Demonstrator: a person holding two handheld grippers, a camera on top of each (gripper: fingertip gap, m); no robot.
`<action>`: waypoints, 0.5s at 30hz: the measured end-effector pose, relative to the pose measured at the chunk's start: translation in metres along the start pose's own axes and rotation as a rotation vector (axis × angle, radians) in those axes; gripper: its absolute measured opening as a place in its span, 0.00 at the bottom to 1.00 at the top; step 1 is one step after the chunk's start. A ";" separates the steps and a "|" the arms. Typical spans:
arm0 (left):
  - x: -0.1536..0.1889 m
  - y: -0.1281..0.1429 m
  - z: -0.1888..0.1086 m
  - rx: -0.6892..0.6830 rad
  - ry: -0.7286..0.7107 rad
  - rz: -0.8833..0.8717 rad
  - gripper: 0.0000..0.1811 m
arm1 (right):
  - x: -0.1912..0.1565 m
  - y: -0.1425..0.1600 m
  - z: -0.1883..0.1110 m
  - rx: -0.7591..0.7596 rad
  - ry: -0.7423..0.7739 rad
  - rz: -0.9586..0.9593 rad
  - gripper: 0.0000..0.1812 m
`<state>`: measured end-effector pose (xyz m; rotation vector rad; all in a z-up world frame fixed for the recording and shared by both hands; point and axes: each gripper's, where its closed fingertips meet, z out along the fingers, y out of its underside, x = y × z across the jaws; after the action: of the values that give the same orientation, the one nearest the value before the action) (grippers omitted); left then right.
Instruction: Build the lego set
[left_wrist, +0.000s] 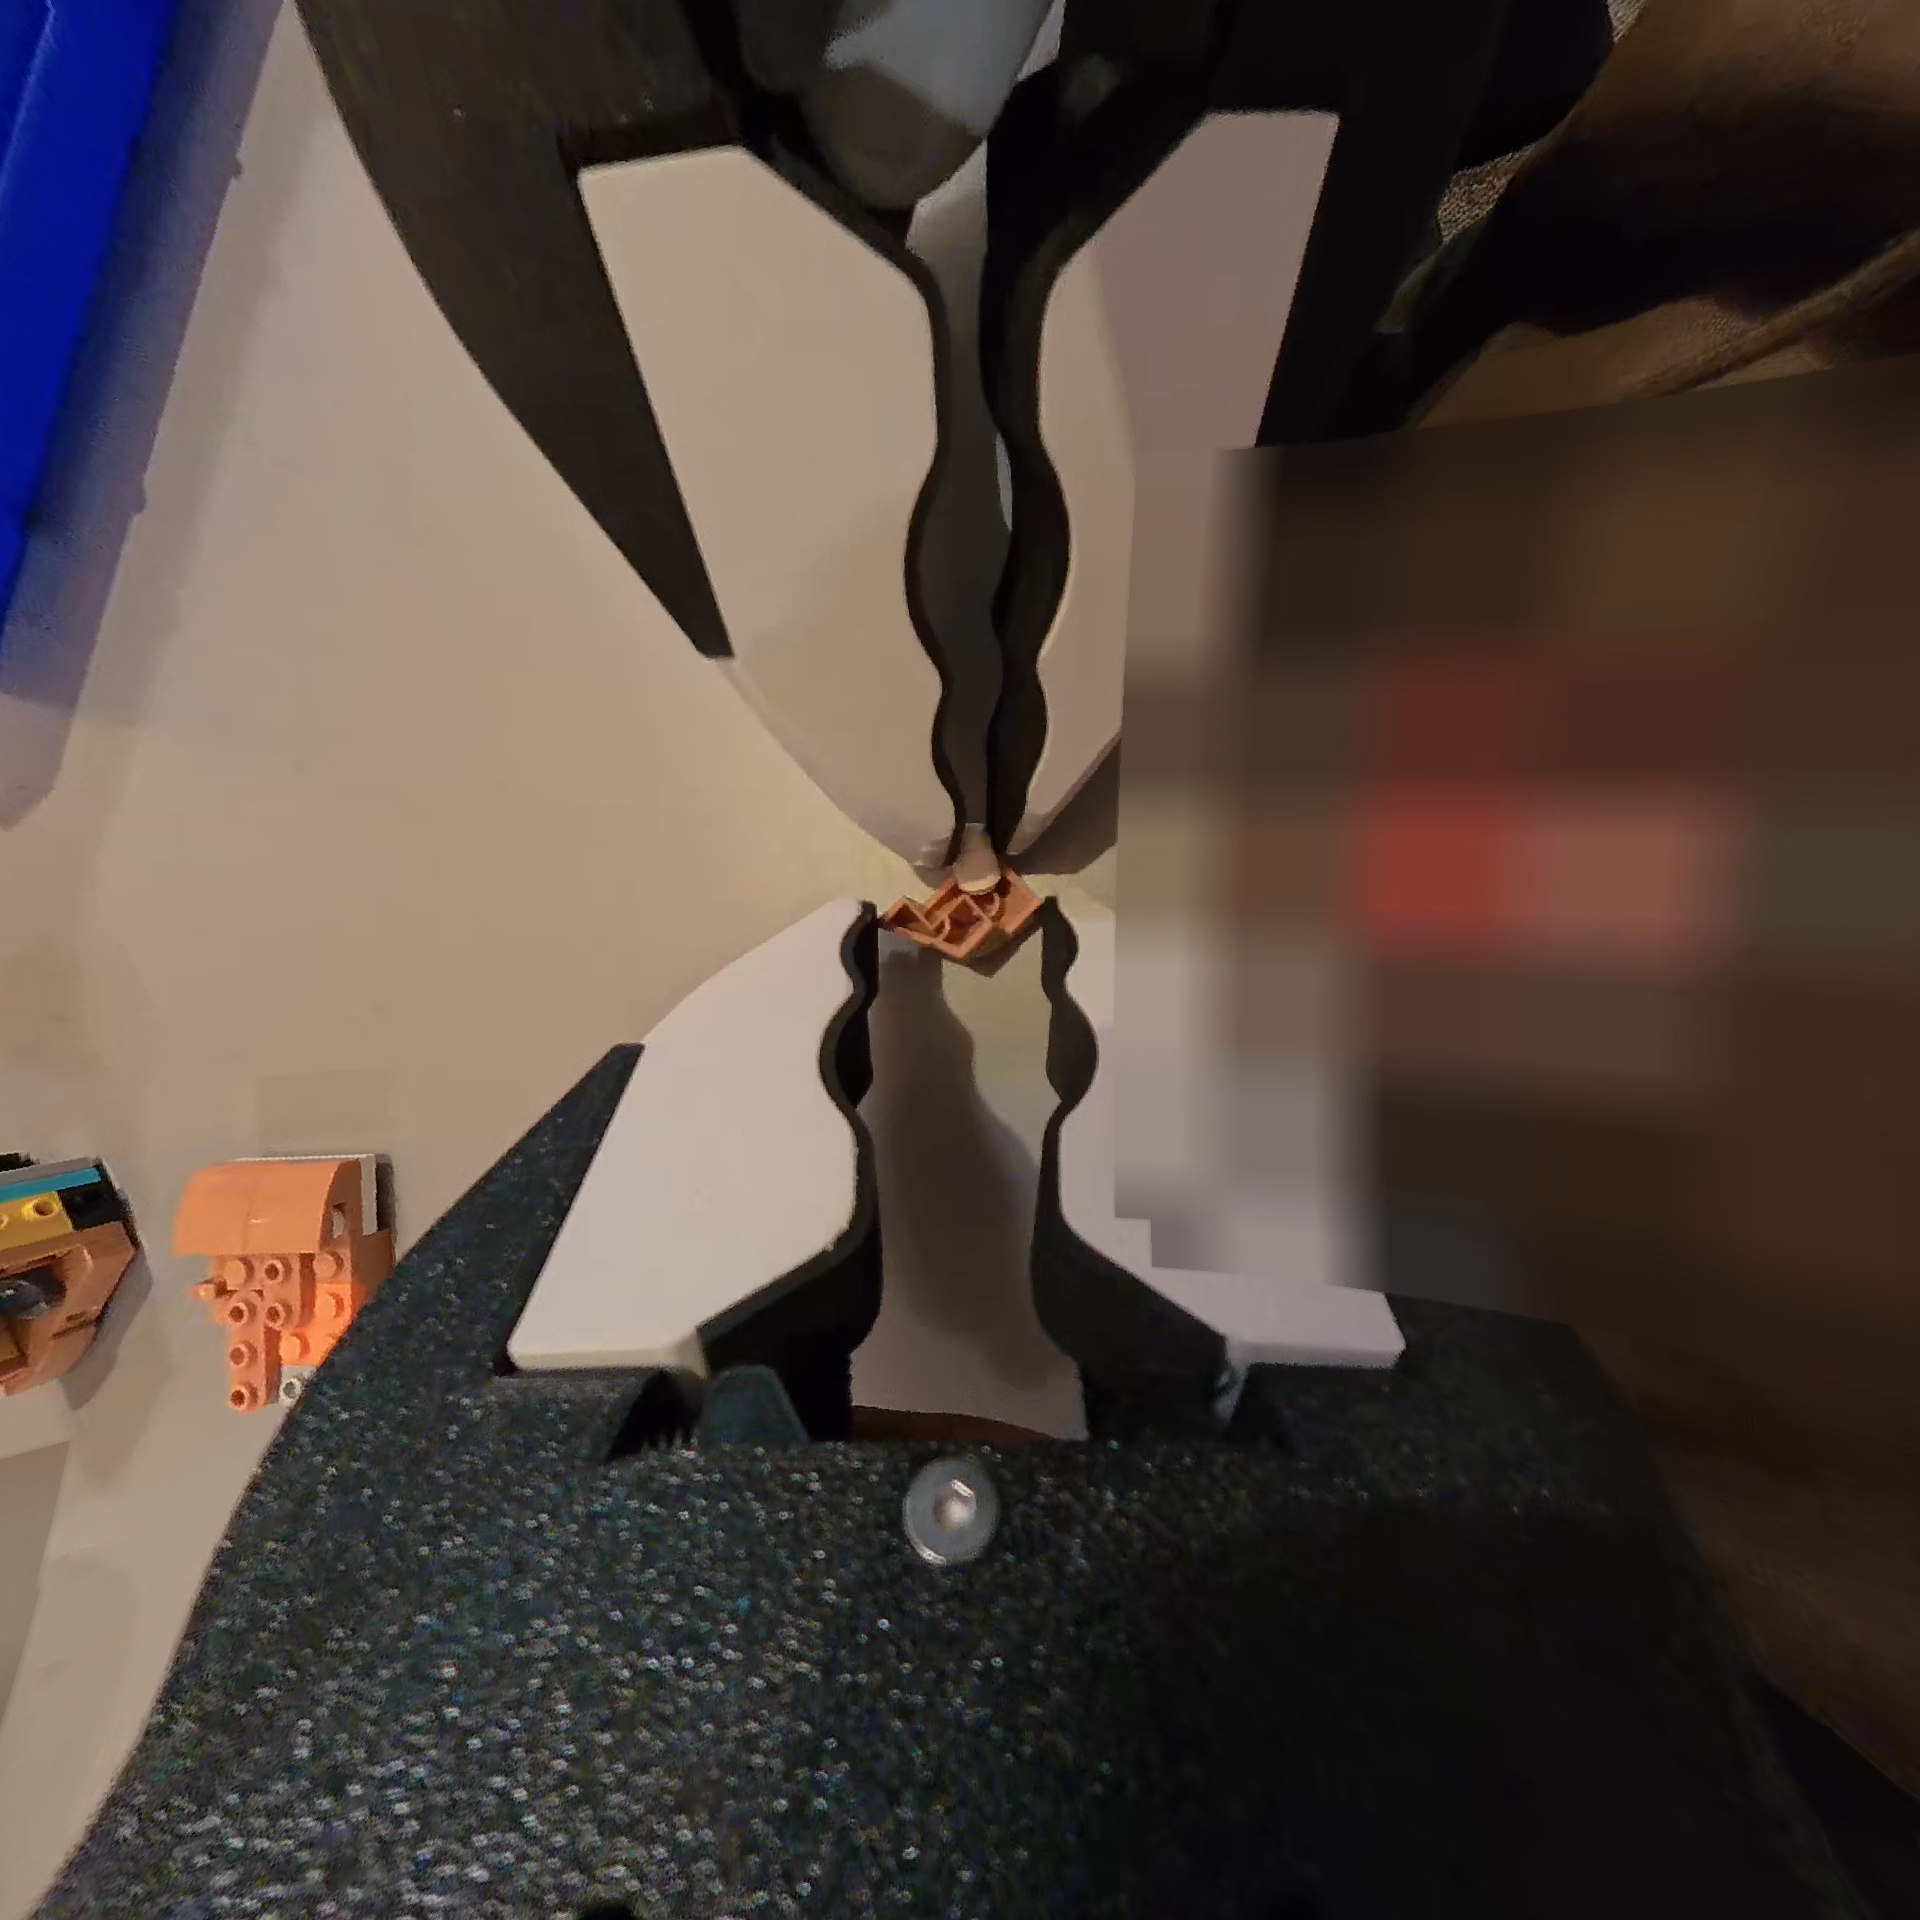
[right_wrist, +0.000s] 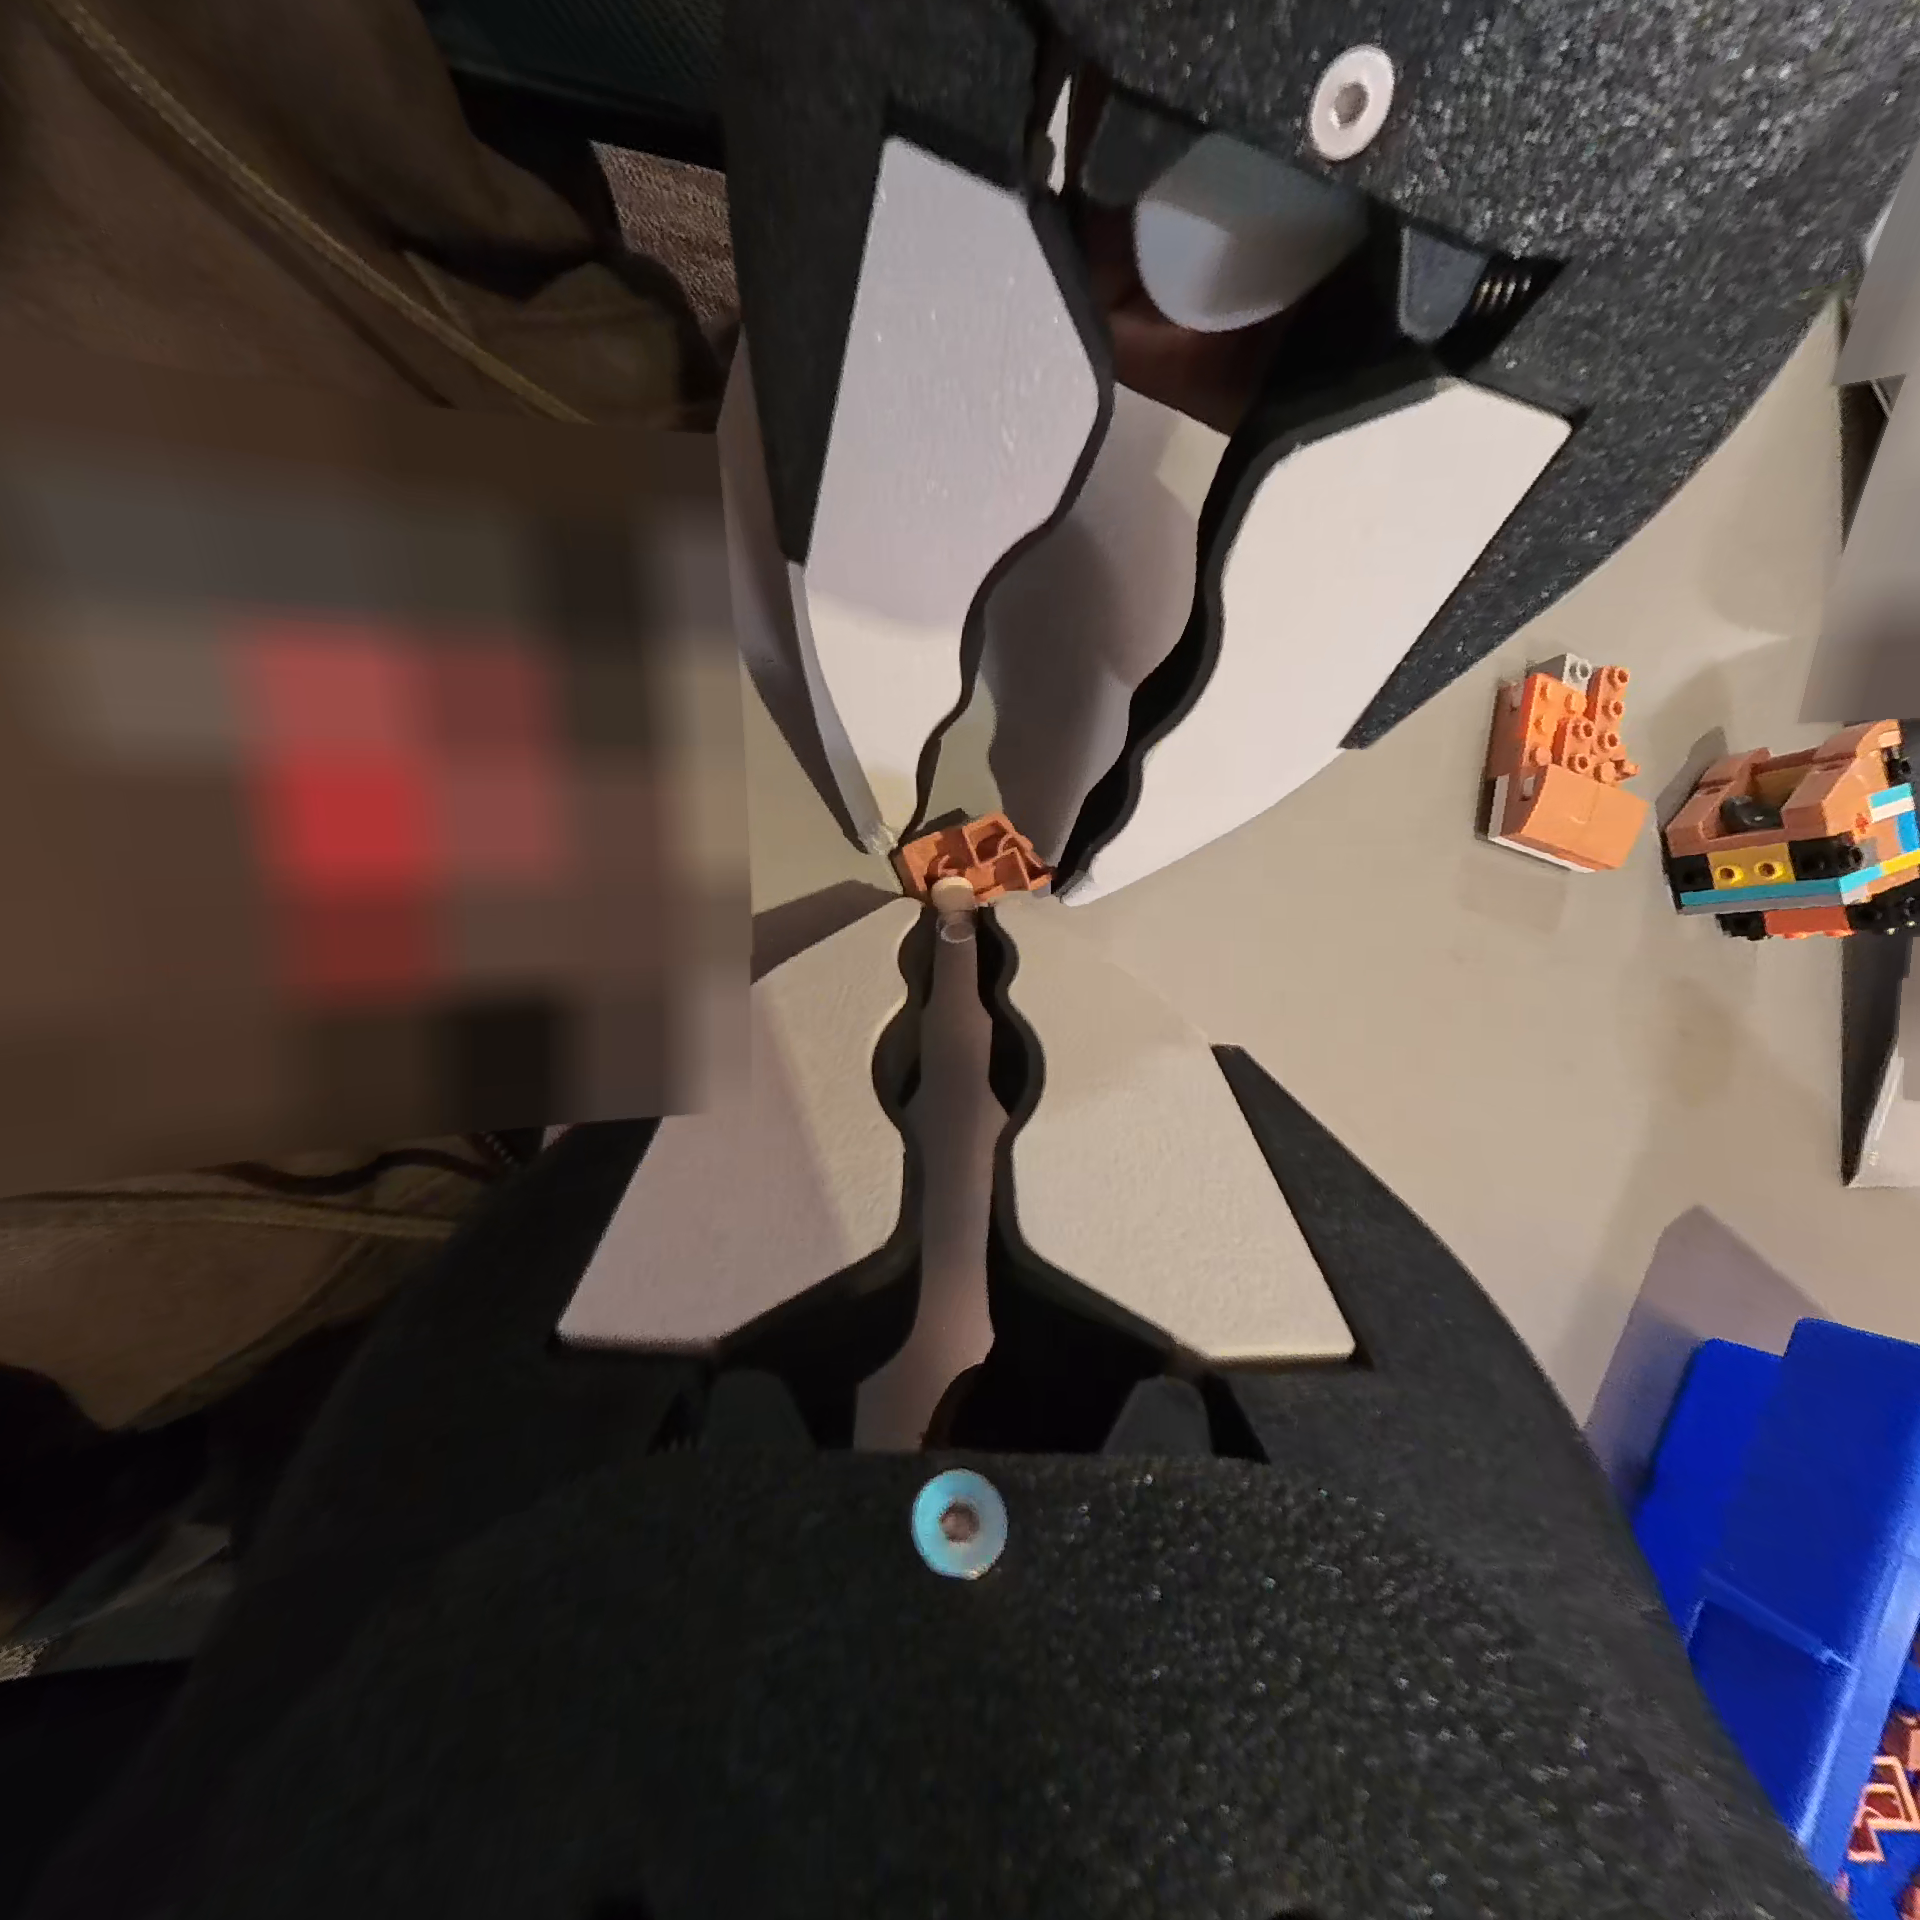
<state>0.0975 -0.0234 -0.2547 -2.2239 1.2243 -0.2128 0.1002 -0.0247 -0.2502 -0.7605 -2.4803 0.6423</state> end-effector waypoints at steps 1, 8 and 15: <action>0.000 -0.001 0.000 0.007 0.000 0.000 0.17 | 0.000 0.000 0.000 -0.006 0.001 -0.003 0.04; -0.001 -0.001 0.000 0.062 0.008 -0.021 0.17 | 0.001 0.001 0.000 -0.018 0.002 -0.010 0.04; -0.001 -0.003 0.000 0.085 0.011 -0.019 0.16 | 0.001 0.002 -0.001 -0.047 0.005 -0.034 0.04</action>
<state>0.0988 -0.0218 -0.2526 -2.1641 1.1783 -0.2799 0.1008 -0.0226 -0.2504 -0.7354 -2.5062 0.5706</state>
